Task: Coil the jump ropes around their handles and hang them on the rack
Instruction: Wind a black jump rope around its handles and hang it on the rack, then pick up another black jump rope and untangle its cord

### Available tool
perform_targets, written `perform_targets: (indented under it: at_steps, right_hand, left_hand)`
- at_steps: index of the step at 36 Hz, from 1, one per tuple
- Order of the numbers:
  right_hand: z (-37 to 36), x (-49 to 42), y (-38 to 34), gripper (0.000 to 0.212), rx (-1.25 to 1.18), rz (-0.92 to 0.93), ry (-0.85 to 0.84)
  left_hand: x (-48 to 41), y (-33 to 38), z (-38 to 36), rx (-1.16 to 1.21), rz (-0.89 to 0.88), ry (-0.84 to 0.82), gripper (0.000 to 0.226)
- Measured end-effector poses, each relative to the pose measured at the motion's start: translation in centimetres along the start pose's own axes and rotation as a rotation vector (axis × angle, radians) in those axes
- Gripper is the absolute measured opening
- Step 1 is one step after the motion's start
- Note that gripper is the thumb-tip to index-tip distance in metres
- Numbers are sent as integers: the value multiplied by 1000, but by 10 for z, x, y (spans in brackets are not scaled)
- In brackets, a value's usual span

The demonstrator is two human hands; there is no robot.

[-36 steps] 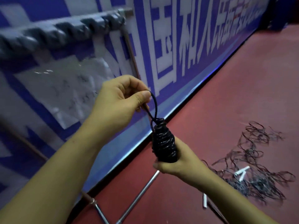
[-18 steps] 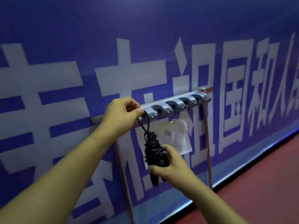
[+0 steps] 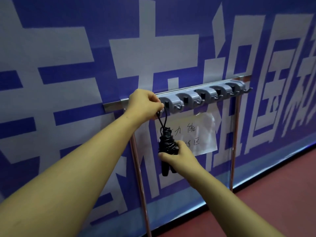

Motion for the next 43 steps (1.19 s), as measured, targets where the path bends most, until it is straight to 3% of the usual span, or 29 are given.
perform_targets:
  at_steps: [10, 16, 20, 23, 25, 29, 34, 43]
  right_hand:
    - [-5, -14, 11, 48, 104, -26, -22]
    - [-4, -16, 17, 50, 155, -55, -24]
    - [0, -12, 15, 72, 207, -67, -33]
    - [15, 1, 8, 97, 273, -47, 12]
    - [30, 18, 3, 78, 260, -50, 12]
    - [81, 59, 14, 26, 344, -56, 86]
    - [178, 148, 55, 14, 487, -227, 73]
    - [324, 273, 176, 21, 398, -490, 199]
  left_hand:
    - [0, -7, 0, -7, 68, -7, 8]
    - [5, -11, 1, -85, 5, 48, 11]
    - [23, 4, 7, -223, -184, 232, 14]
    - [45, 22, 0, -169, -353, 286, 17]
    - [59, 32, -18, -75, -388, 177, 16]
    - [99, 50, -85, 43, -369, -220, 15]
    - [170, 52, -198, -43, -334, -690, 18]
    - [291, 8, -398, -239, -149, -1140, 21]
Point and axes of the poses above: each hand's wrist, its own x-axis away from the middle knuckle, its own z-axis out of the back of the hand, y = z × x, the point moved 3 cm from there along -x, towards the middle knuckle, and after that the axes turned 3 degrees about z, right-handed, at the moved point
